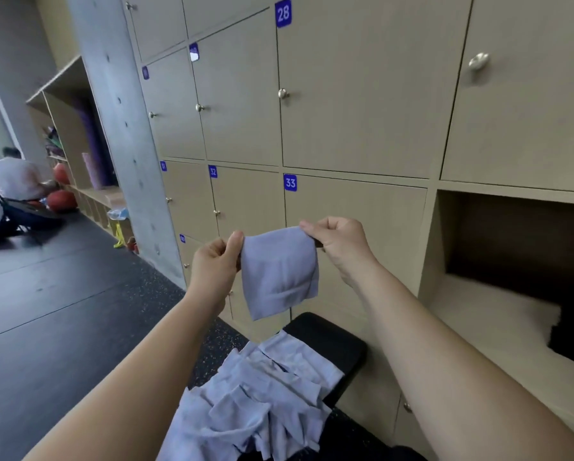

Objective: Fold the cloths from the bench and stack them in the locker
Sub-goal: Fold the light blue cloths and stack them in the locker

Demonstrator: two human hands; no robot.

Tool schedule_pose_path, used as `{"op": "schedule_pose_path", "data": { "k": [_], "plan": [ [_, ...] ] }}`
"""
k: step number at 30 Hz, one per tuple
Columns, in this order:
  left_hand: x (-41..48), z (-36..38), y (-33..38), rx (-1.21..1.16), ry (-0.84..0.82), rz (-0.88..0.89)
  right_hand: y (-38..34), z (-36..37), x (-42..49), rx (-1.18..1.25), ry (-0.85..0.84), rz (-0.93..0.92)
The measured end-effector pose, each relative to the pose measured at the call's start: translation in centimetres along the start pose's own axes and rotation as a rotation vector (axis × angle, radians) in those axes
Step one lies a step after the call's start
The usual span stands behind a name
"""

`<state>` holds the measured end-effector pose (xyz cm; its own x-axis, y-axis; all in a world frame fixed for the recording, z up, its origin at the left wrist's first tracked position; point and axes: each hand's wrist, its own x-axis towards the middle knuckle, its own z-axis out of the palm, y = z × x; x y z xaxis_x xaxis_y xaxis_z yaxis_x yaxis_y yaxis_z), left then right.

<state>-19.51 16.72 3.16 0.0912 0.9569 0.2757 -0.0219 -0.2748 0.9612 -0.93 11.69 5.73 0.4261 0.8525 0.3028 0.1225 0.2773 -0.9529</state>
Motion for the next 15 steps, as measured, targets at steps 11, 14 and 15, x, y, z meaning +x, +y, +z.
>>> {"op": "schedule_pose_path", "data": {
  "k": [11, 14, 15],
  "plan": [
    [1.1, 2.3, 3.3, -0.127, 0.007, 0.028, -1.9, -1.4, 0.5, 0.053, 0.038, -0.041],
    [0.5, 3.3, 3.6, -0.013, 0.040, 0.118, -1.5, -1.5, 0.6, -0.032, 0.130, -0.094],
    [0.2, 3.6, 3.6, 0.012, 0.006, 0.127, -1.5, -1.4, 0.5, -0.049, 0.158, -0.112]
  ]
}}
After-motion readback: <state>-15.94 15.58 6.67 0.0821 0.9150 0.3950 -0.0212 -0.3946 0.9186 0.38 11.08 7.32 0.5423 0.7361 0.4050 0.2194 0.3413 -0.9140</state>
